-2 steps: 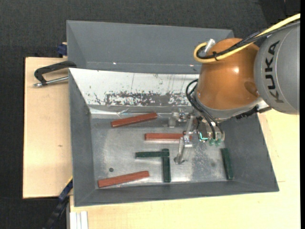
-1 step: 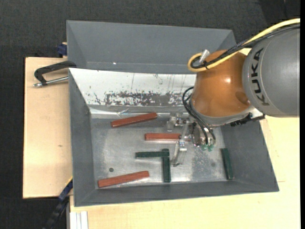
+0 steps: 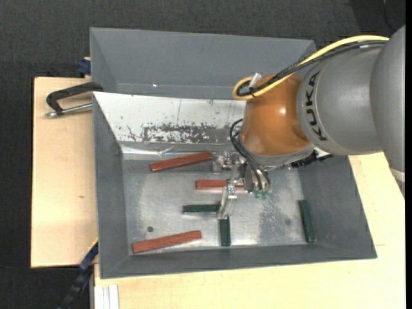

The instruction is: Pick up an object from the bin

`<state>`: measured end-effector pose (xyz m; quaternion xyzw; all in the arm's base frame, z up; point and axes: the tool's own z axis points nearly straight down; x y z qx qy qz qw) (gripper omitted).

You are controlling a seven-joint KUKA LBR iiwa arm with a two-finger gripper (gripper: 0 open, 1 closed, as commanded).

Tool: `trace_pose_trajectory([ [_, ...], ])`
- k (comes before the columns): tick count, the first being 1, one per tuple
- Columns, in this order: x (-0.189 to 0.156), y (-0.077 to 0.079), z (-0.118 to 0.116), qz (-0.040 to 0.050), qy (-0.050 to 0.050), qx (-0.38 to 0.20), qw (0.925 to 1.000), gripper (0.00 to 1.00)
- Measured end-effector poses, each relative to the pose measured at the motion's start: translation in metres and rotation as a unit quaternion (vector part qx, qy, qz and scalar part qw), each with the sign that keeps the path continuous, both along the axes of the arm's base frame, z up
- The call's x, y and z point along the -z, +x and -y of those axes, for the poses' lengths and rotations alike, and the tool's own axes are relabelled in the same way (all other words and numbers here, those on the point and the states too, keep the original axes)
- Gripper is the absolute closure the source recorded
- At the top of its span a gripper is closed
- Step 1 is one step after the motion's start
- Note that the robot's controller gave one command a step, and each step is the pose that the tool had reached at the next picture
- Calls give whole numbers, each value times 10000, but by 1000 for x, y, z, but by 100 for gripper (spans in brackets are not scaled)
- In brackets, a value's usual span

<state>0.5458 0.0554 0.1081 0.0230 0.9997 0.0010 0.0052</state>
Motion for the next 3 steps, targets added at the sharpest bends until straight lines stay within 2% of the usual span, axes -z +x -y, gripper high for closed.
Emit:
trace_pose_trajectory([
  [1,37,7,-10,-50,-4,-437,9990,100],
  [2,37,7,-10,-49,-3,-434,9990,0],
  [3,37,7,-10,-50,-3,-433,9990,100],
])
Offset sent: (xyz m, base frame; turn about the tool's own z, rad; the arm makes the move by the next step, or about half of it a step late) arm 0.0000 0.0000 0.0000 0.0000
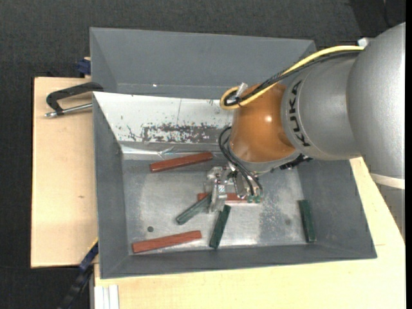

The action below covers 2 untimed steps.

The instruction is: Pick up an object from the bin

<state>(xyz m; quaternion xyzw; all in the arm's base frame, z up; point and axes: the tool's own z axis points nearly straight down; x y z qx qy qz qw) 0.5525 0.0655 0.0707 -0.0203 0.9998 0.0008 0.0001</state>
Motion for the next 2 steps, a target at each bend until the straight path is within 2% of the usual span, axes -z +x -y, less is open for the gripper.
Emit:
trace_pose_trajectory([
  [1,0,0,0,0,0,0,10000,100],
  [2,-48,-19,2,-20,-5,-119,9999,100],
])
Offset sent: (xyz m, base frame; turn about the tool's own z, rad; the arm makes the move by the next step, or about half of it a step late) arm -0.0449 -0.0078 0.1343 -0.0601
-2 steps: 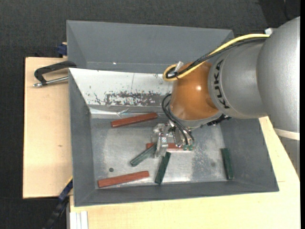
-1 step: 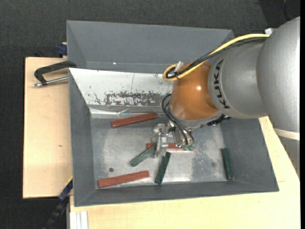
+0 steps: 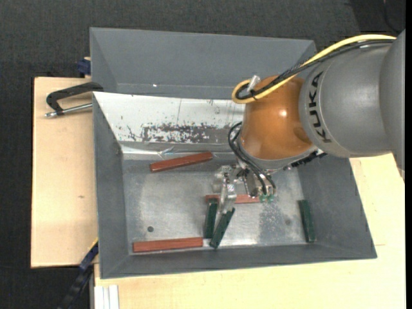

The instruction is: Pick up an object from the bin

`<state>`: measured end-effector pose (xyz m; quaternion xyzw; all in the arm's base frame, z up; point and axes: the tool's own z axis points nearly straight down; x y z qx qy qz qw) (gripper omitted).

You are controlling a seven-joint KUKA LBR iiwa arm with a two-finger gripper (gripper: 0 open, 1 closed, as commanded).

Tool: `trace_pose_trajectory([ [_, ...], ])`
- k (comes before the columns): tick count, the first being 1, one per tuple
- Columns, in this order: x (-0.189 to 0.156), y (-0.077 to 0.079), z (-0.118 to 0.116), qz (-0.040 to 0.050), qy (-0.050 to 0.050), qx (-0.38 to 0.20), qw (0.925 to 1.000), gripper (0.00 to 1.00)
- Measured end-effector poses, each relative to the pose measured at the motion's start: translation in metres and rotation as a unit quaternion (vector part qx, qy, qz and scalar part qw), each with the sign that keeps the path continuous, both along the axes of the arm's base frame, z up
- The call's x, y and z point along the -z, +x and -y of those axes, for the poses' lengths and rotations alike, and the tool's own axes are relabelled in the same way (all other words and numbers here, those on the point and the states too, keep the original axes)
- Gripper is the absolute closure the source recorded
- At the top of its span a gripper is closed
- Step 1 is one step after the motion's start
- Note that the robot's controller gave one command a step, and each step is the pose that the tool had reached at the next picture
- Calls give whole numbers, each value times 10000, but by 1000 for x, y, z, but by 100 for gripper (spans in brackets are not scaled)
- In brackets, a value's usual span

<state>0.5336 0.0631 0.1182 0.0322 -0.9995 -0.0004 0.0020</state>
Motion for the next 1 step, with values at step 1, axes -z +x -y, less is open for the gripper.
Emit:
trace_pose_trajectory([
  [1,-88,67,12,49,6,195,9998,100],
])
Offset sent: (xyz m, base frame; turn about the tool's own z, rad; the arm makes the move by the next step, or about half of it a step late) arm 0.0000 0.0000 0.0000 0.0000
